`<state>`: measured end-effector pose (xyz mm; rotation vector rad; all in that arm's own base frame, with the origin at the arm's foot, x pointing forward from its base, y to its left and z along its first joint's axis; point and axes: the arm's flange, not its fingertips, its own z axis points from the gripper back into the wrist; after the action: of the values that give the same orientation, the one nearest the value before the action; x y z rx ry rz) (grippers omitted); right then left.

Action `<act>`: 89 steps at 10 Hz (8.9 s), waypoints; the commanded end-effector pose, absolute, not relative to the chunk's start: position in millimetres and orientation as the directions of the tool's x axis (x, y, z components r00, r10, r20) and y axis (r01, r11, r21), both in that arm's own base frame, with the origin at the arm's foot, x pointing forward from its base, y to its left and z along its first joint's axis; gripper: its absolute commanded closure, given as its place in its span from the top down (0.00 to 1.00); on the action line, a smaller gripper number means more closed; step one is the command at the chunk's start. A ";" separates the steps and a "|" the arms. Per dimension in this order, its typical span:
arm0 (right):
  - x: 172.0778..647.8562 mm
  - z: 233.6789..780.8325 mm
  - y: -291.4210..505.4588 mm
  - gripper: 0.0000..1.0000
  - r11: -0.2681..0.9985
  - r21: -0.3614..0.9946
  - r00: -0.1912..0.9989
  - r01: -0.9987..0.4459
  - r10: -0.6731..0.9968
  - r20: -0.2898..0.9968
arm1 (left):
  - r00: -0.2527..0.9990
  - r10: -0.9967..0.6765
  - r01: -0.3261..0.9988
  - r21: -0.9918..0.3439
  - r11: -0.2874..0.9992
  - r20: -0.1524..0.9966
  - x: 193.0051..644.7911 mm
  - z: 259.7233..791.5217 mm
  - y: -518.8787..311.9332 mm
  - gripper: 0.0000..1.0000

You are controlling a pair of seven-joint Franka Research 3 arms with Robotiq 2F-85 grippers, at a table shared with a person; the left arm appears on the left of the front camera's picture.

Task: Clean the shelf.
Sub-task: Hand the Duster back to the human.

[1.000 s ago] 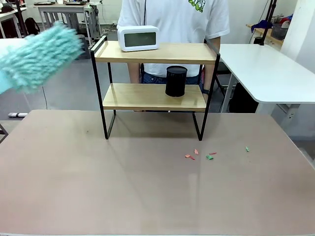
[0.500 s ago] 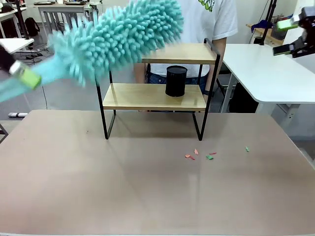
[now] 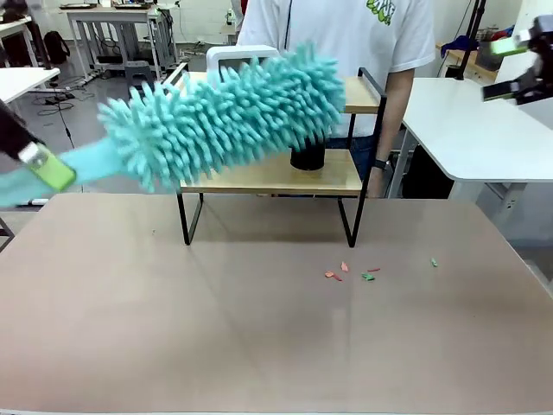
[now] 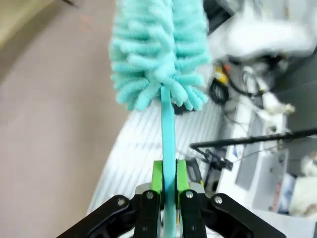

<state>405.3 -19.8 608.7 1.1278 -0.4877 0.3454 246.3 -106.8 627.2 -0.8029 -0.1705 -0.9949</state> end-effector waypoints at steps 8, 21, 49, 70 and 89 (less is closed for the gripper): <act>373.0 598.7 183.8 1.00 -0.002 0.754 0.532 -0.657 0.708 0.465 | 0.379 -0.834 0.794 -0.604 0.070 0.401 282.0 619.2 -175.3 0.12; 334.0 587.8 198.8 0.00 -0.087 0.713 0.359 -0.696 0.818 0.450 | 0.405 -0.815 0.764 -0.644 0.052 0.415 292.5 614.5 -178.6 0.12; 370.9 487.7 -135.2 0.00 0.575 0.806 0.787 0.141 -0.559 0.261 | 0.741 0.402 0.192 -0.743 0.641 0.538 323.8 559.8 59.0 1.00; 364.5 492.1 -118.6 1.00 0.461 0.887 0.843 0.010 -0.482 0.241 | 0.853 0.268 0.327 -0.860 0.393 0.447 337.6 547.8 21.6 1.00; 368.0 519.2 -10.4 1.00 0.160 0.972 0.915 -0.174 -0.339 0.220 | 0.947 0.041 0.314 -0.947 0.075 0.317 357.4 482.5 -84.8 1.00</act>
<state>368.0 -11.6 515.1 1.4149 -0.4403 -0.1311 359.0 -82.9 481.6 -1.4631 -0.2863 -0.2173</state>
